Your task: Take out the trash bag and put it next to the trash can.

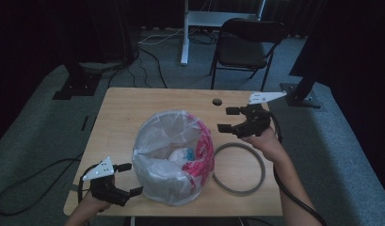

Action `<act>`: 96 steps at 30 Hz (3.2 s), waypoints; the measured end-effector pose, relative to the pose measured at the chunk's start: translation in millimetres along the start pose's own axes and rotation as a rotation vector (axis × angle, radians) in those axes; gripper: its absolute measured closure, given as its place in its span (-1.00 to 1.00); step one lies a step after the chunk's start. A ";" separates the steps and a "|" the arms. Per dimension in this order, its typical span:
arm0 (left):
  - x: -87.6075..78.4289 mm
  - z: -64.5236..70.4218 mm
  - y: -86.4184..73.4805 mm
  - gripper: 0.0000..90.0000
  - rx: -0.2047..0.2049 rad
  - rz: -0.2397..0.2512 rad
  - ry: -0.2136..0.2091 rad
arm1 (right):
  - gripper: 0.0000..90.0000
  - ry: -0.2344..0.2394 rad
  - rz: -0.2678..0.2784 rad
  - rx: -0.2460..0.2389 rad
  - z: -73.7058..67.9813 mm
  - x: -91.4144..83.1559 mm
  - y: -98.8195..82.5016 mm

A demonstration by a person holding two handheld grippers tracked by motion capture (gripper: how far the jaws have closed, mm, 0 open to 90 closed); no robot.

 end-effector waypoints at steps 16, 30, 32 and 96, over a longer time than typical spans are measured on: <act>17.7 3.6 6.2 -1.00 0.029 0.002 0.001 | -0.70 0.118 -0.154 0.067 5.2 77.8 -6.8; 13.7 6.7 28.9 -0.95 0.108 0.061 -0.013 | -0.40 0.170 -0.195 0.051 -5.5 84.8 -12.2; 10.0 6.8 35.8 -0.95 0.114 0.076 -0.019 | -0.36 0.164 -0.193 0.049 -5.3 84.5 -12.5; -9.4 48.1 202.3 0.94 0.248 0.320 0.038 | 0.84 0.390 0.012 -0.056 -73.4 70.8 59.9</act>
Point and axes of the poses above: each handheld gripper's, and its own axes: x roughly forward along the jaws, y roughly out of its top, z roughly to its right, the point moved 9 cm from there along x, roughly forward along the jaws, and after that the axes turned 14 degrees about y, right-handed, at the moved point
